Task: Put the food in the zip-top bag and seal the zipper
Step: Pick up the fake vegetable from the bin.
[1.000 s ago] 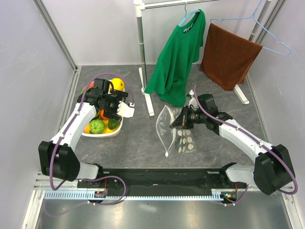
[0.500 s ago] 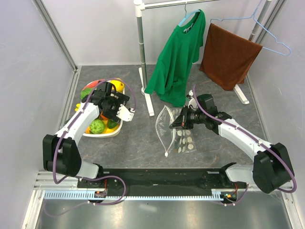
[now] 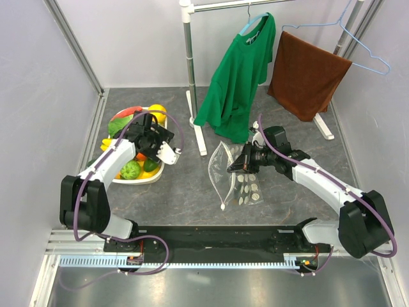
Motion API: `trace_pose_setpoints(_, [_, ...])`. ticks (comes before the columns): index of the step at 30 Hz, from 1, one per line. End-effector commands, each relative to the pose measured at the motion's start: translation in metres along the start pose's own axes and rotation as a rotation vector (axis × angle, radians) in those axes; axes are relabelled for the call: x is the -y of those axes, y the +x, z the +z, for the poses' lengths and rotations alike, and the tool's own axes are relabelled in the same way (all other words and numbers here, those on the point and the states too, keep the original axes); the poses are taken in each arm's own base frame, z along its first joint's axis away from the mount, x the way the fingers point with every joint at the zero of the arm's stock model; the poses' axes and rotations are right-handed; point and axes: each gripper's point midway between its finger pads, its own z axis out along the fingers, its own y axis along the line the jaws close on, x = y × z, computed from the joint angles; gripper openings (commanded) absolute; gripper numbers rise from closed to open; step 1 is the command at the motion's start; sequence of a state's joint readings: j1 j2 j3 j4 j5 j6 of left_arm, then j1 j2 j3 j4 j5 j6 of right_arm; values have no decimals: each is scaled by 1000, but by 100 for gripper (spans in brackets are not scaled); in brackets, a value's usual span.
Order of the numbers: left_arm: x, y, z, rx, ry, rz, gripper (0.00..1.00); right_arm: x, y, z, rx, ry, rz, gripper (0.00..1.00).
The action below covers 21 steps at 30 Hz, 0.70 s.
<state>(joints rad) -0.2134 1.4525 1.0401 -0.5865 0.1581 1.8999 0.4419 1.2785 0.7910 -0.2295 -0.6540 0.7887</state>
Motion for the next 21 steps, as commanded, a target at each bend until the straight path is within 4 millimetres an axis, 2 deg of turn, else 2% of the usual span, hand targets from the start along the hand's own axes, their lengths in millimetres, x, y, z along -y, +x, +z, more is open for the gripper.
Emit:
trace_pose_setpoints(1, [-1, 7, 5, -29, -3, 43, 79, -4, -5, -1, 13, -13, -18, 0])
trace_pose_setpoints(5, [-6, -6, -9, 16, -54, 67, 57, -5, -6, -1, 14, -16, -20, 0])
trace_pose_setpoints(8, [-6, -20, -30, 56, -90, 89, 47, -6, -6, -2, 18, -19, -23, 0])
trace_pose_setpoints(12, [-9, -30, -57, 76, -138, 67, 40, -6, -6, -2, 16, -18, -24, 0])
trace_pose_setpoints(17, [-17, -49, -91, 162, -191, -25, 36, -5, -8, -1, 23, -16, -26, 0])
trace_pose_setpoints(19, [-28, -55, -107, 200, -229, -109, 35, -6, -9, -2, 25, -18, -28, 0])
trace_pose_setpoints(20, [-29, -65, -112, 257, -228, -152, 35, -7, -10, -2, 27, -20, -30, 0])
trace_pose_setpoints(21, [-43, -69, -131, 298, -264, -263, 34, -8, -10, -2, 29, -22, -28, 0])
